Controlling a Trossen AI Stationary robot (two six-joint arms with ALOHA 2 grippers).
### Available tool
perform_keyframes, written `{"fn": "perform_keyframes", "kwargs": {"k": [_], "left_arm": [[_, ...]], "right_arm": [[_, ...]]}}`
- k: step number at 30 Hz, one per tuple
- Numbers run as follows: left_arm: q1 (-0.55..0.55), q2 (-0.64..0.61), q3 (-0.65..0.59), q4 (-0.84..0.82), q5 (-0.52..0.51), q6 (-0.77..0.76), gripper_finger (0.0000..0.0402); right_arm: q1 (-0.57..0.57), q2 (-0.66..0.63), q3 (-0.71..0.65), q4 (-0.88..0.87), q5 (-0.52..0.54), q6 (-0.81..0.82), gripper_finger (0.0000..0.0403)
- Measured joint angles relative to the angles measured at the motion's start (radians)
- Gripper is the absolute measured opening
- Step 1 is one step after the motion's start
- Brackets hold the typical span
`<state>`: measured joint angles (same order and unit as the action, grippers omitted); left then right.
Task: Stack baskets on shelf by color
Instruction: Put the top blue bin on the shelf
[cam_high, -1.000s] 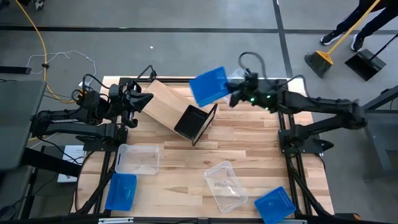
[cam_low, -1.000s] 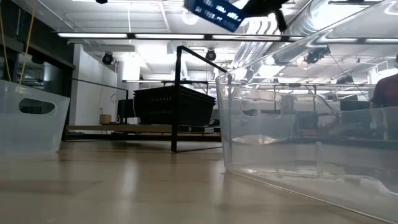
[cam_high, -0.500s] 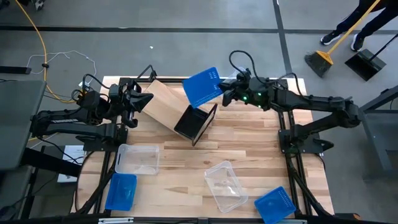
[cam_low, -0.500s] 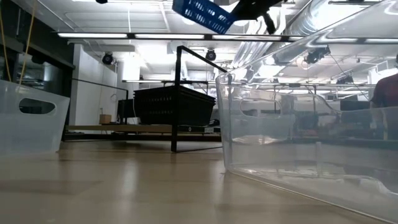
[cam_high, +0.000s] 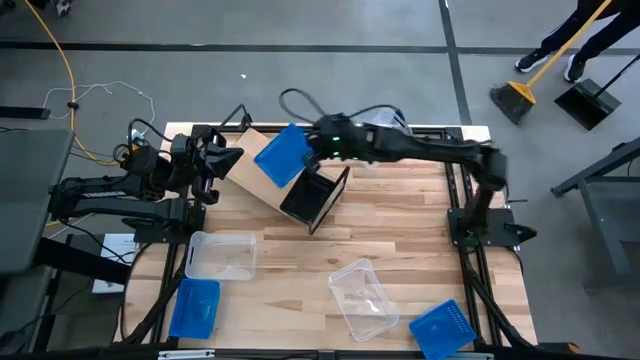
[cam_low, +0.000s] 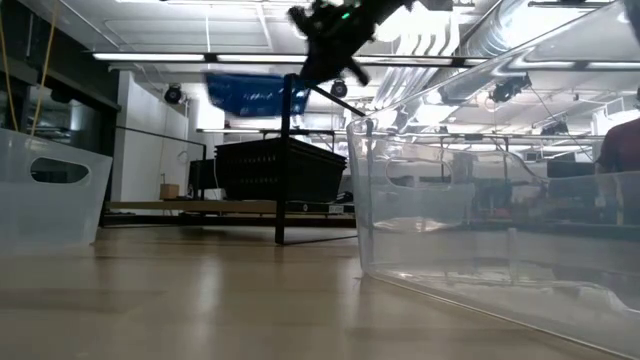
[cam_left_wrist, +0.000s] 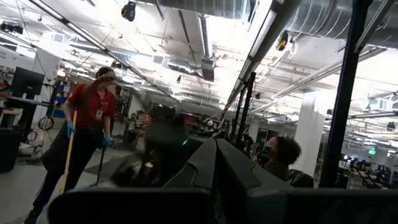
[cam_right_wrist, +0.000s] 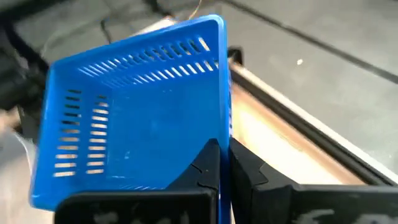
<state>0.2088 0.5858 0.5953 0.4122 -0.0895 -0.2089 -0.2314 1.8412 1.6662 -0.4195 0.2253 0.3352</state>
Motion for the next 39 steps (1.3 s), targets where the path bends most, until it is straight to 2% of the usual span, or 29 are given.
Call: {"fn": "perform_keyframes", "kwargs": {"k": [8,13,22,32,35,39], "left_arm": [[0.000,0.000,0.000,0.000,0.000,0.001,0.0000],[0.000,0.000,0.000,0.000,0.000,0.000,0.0000],[0.000,0.000,0.000,0.000,0.000,0.002,0.0000],[0.000,0.000,0.000,-0.001,0.000,0.002,0.0000],[0.000,0.000,0.000,-0.001,0.000,0.002,0.0000],[0.000,0.000,0.000,-0.001,0.000,0.001,0.0000]], "right_arm": [[0.000,0.239,0.244,-0.140,-0.081,-0.048,0.0000],[0.000,0.304,0.297,-0.162,-0.134,-0.045,0.0000],[0.000,0.321,0.291,-0.201,-0.129,0.005,0.0011],[0.000,0.321,0.290,-0.198,-0.179,0.005,0.0018],[0.000,0.321,0.290,-0.199,-0.181,0.005,0.0033],[0.000,0.321,0.290,-0.206,-0.168,-0.001,0.0078]]}}
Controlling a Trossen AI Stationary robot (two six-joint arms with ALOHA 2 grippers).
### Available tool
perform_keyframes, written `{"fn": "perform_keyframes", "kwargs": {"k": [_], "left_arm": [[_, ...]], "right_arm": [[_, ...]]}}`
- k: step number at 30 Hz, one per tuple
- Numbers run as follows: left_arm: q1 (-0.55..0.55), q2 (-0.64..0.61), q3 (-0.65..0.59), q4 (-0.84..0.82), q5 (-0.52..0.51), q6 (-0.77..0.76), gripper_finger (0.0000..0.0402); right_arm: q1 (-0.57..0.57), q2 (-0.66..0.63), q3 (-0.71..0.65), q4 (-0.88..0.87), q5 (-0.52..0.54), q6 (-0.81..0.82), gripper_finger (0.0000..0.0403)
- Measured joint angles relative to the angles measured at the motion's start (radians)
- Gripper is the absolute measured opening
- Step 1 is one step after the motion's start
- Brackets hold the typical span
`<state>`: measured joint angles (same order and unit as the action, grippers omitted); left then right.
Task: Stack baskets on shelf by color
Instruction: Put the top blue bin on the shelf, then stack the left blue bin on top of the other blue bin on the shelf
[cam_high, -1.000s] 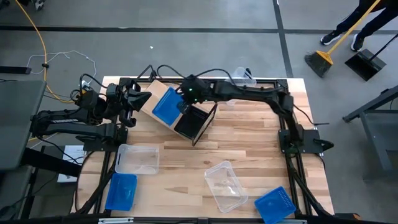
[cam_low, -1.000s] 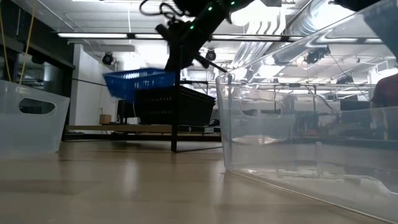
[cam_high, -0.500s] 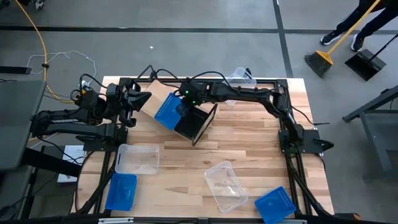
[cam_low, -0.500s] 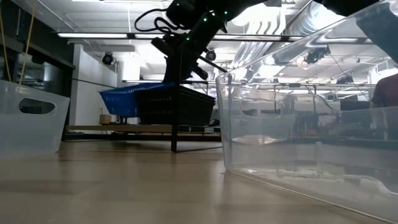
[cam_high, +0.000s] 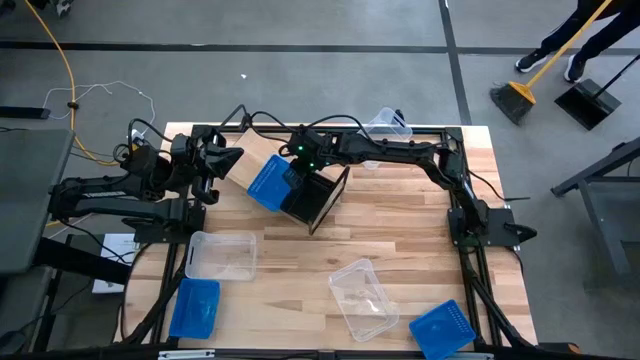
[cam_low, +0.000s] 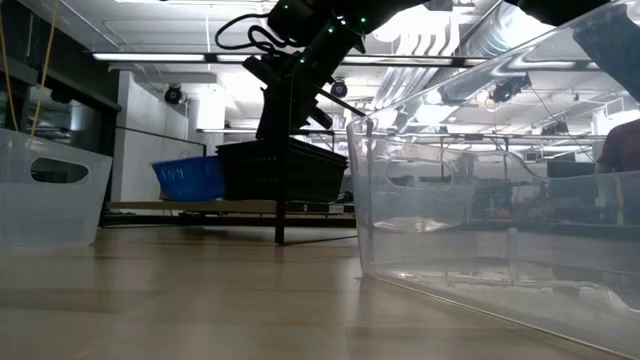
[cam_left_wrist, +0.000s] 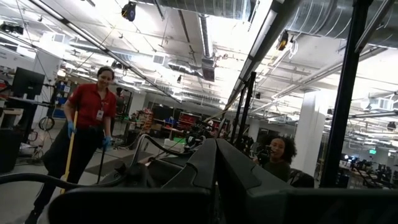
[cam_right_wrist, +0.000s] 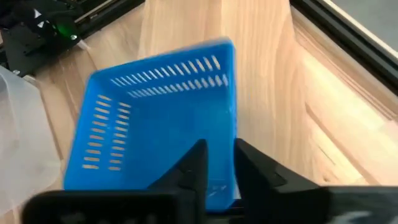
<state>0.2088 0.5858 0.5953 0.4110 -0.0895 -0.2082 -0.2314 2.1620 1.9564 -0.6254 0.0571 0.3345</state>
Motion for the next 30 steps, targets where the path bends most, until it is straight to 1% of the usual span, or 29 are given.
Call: {"fn": "perform_keyframes", "kwargs": {"k": [4,8,12,16,18,21,26,30], "left_arm": [[0.000,0.000,0.000,-0.002,0.000,-0.001,0.0000],[0.000,0.000,0.000,-0.003,0.000,-0.001,0.0000],[0.000,0.000,0.000,-0.004,0.003,0.000,0.0000],[0.000,0.000,0.000,-0.014,0.004,0.001,0.0000],[0.000,0.000,0.000,-0.031,0.004,0.002,0.0000],[0.000,0.000,0.000,-0.054,0.005,0.001,0.0000],[0.000,0.000,0.000,-0.059,0.008,0.002,0.0000],[0.000,0.000,0.000,-0.057,0.007,0.002,0.0000]], "right_arm": [[-0.006,0.000,0.000,-0.006,0.013,-0.031,0.0126],[-0.018,-0.019,-0.002,-0.031,0.005,-0.083,0.0159],[-0.023,-0.091,-0.002,-0.108,0.036,-0.175,0.0172],[-0.011,-0.191,-0.028,-0.226,0.124,-0.242,0.0174],[0.003,-0.263,-0.102,-0.234,0.153,-0.258,0.0174],[0.022,-0.429,-0.306,-0.176,0.164,-0.235,0.0174],[0.085,-0.779,-0.672,-0.004,0.177,-0.045,0.0174],[0.166,-1.029,-0.878,0.135,0.195,0.107,0.0174]]}}
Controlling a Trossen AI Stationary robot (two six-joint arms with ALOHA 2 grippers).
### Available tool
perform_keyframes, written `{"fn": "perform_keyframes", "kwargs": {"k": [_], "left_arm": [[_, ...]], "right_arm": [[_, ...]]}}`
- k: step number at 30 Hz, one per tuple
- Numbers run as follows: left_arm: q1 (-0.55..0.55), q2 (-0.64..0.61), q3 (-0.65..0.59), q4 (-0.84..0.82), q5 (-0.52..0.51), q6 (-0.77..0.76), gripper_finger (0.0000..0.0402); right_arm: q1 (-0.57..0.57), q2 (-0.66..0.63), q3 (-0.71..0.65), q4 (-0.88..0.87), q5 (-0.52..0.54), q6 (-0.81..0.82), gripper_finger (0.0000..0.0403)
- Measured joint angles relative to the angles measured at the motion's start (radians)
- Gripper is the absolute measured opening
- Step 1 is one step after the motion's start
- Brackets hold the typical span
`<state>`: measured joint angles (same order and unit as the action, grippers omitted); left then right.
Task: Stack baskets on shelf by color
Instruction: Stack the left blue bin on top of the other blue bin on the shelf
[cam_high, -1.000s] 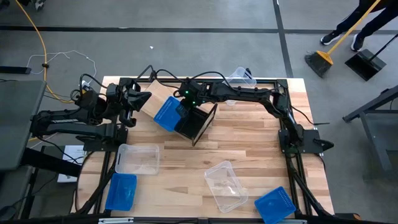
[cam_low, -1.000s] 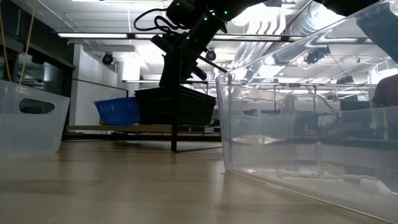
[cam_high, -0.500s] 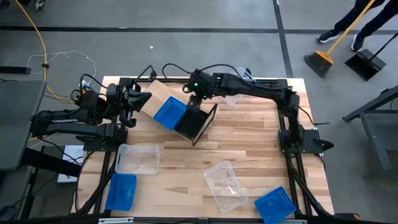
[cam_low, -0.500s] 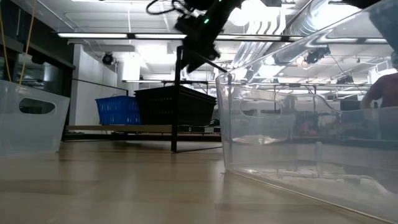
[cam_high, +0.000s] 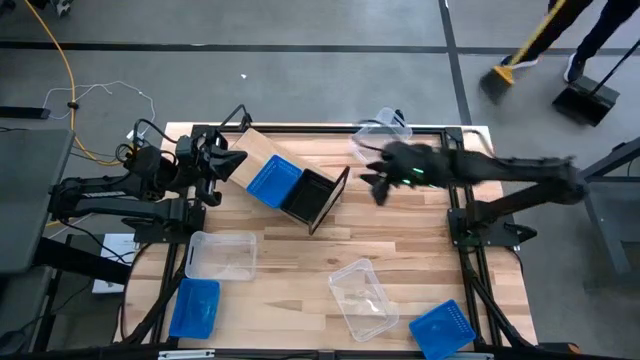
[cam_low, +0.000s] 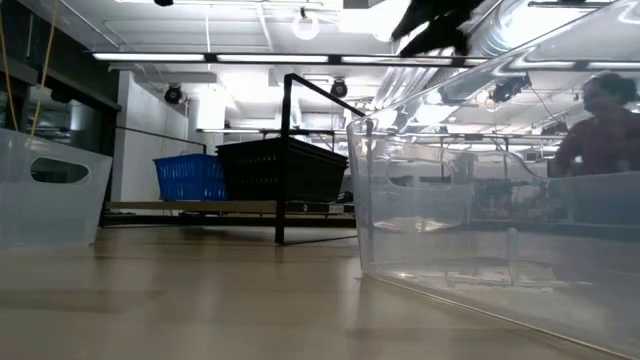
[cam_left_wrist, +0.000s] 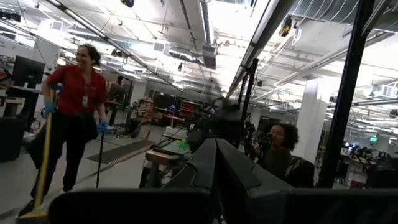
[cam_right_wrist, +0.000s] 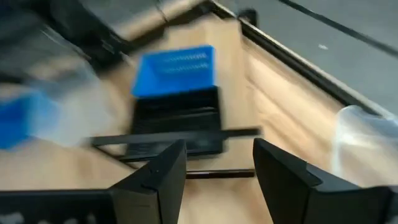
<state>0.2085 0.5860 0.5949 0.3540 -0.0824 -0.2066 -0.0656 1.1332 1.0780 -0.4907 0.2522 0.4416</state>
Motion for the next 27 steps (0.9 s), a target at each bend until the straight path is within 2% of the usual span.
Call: {"fn": "perform_keyframes", "kwargs": {"k": [4,10,17,27], "left_arm": [[0.000,0.000,0.000,0.001,-0.007,0.000,0.0000],[0.000,0.010,0.000,0.001,-0.016,0.000,0.0000],[0.000,0.048,0.000,0.001,-0.034,0.027,0.0000],[0.000,0.095,0.000,0.001,-0.034,0.042,0.0000]], "right_arm": [[0.078,-0.193,-0.127,0.127,0.064,0.103,0.0174],[0.142,-0.341,-0.192,0.226,0.116,0.121,0.0174],[0.147,-0.368,-0.193,0.230,0.112,0.072,0.0174],[0.147,-0.346,-0.193,0.230,0.011,-0.004,0.0174]]}}
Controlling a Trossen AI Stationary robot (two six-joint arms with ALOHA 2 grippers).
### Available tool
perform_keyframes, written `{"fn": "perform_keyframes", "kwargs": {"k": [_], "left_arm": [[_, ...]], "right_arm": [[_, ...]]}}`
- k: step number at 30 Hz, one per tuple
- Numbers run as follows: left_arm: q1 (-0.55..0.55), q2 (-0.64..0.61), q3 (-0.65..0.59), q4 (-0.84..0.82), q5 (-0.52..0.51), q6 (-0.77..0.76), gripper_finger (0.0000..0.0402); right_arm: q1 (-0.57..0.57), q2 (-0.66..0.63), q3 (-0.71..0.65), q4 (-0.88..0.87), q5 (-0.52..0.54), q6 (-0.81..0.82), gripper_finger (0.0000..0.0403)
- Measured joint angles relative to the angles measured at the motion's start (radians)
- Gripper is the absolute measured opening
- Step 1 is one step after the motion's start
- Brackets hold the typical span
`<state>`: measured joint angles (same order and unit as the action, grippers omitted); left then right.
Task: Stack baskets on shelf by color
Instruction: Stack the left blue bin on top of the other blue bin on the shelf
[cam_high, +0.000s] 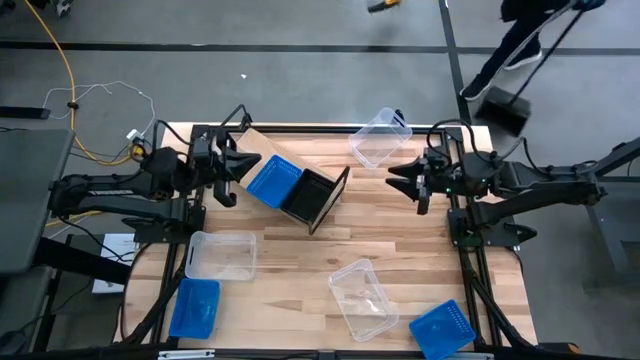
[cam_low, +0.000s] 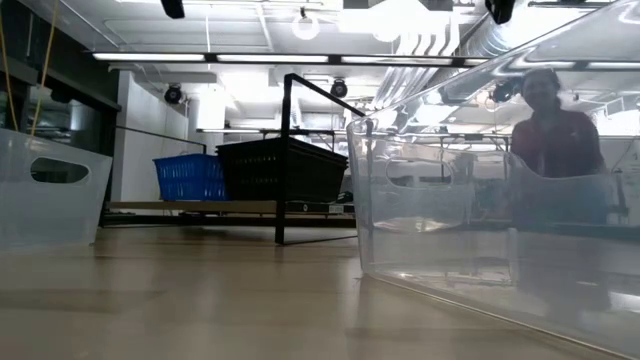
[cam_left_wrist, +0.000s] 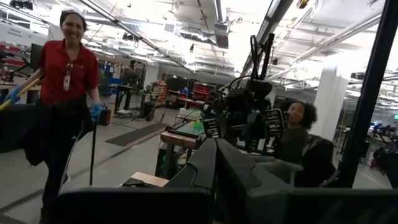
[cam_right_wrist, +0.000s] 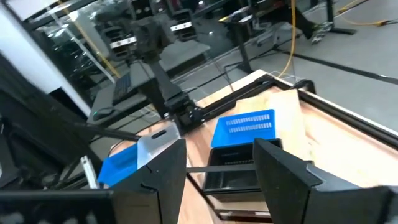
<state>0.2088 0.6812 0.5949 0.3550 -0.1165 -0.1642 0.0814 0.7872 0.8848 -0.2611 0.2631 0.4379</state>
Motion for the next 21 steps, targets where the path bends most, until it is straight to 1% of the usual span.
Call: {"fn": "perform_keyframes", "kwargs": {"k": [17,21], "left_arm": [[0.000,0.003,0.000,0.002,0.000,0.015,0.0000],[0.000,0.011,0.001,0.016,0.000,0.027,0.0014]], "right_arm": [[0.000,-0.002,0.000,0.000,-0.024,-0.062,0.0174],[0.000,-0.002,0.000,0.000,-0.031,-0.062,0.0174]]}}
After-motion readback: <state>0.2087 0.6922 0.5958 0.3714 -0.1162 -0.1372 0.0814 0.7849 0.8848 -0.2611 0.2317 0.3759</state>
